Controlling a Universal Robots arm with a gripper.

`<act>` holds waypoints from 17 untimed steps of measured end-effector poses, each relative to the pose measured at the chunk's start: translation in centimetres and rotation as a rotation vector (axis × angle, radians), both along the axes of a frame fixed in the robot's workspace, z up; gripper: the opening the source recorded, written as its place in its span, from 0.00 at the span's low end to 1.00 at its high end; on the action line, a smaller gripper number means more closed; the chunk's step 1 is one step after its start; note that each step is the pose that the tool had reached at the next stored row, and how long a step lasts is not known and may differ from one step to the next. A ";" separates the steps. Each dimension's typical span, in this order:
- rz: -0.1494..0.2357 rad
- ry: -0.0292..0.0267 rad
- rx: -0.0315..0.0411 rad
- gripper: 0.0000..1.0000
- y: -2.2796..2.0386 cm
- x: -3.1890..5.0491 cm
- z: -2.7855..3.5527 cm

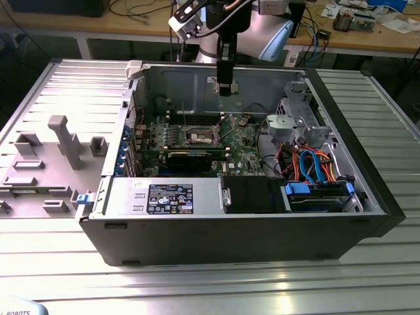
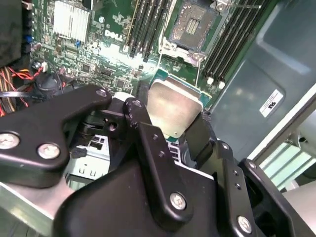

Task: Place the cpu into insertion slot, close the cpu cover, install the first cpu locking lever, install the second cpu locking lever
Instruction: 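Place the cpu into insertion slot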

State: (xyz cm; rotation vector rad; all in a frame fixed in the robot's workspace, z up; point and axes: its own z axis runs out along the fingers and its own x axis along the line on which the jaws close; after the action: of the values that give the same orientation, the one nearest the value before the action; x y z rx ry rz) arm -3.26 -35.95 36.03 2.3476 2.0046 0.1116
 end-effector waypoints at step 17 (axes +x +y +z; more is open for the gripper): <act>0.065 0.0012 0.0000 0.54 0.01 -0.18 -1.02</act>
State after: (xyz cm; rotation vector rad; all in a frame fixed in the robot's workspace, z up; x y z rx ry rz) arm -3.44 -35.95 35.01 2.2839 2.0815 0.1127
